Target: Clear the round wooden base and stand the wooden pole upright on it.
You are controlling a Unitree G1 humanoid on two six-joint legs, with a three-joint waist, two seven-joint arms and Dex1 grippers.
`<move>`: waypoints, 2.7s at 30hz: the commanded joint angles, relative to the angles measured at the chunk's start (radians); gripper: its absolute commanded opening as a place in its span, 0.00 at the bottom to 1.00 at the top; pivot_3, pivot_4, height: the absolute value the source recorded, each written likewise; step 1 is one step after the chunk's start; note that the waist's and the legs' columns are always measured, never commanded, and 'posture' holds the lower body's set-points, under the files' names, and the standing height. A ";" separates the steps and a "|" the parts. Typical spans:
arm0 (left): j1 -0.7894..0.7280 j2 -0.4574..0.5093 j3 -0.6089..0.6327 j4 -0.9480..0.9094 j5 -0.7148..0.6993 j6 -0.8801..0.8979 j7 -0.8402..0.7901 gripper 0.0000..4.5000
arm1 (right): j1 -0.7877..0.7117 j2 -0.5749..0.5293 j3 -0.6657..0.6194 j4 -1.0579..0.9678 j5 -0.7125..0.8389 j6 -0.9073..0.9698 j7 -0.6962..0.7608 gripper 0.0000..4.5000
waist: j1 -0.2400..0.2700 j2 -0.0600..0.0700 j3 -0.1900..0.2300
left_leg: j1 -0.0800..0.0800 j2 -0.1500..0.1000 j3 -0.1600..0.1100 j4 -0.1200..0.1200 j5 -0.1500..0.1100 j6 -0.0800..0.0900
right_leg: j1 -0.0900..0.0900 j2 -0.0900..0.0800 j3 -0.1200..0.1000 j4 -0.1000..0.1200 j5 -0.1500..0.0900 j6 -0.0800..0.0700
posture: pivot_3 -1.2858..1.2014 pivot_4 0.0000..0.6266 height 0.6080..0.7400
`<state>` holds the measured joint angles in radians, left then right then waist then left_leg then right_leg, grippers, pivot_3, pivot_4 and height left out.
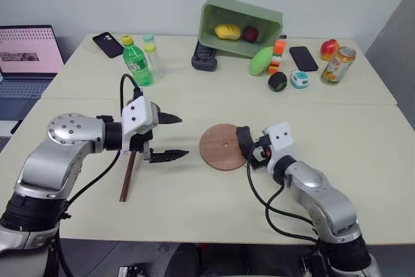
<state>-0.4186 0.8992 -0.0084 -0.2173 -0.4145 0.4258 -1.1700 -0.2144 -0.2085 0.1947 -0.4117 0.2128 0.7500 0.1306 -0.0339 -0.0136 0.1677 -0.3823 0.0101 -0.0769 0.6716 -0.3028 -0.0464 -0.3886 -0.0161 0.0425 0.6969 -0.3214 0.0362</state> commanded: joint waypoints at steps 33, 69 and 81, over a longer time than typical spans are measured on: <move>-0.121 -0.212 -0.087 -0.047 -0.029 0.028 0.067 1.00 | 0.107 -0.169 -0.292 0.023 -0.125 -0.168 0.053 0.29 | 0.010 0.000 0.000 | -0.003 -0.002 -0.001 0.004 0.000 0.000 | 0.001 -0.002 -0.001 0.000 0.000 0.000 | 0.52 0.24 1.00; -0.094 0.007 0.146 -0.033 0.008 0.287 0.207 1.00 | 0.214 -0.427 -0.518 -0.162 0.238 -0.229 0.450 0.99 | -0.009 0.006 -0.001 | 0.000 0.000 0.000 0.004 0.000 0.001 | 0.002 0.002 0.001 0.001 0.000 0.000 | 0.52 0.24 1.00; -0.171 0.263 0.055 0.271 0.028 0.484 0.064 1.00 | -0.006 -0.483 -0.161 -0.158 0.295 -0.224 0.714 0.99 | 0.009 0.002 0.002 | -0.002 -0.001 -0.003 0.005 0.000 0.001 | 0.004 0.000 -0.004 -0.001 0.000 0.000 | 0.52 0.24 1.00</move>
<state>-0.5301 1.1541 0.0886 0.0235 -0.4068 0.8726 -1.1003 -0.2018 -0.7006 0.0218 -0.5520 0.5080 0.5509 0.8372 -0.0245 -0.0114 0.1694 -0.3841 0.0089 -0.0799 0.6765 -0.3031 -0.0459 -0.3855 -0.0157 0.0392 0.6962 -0.3217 0.0366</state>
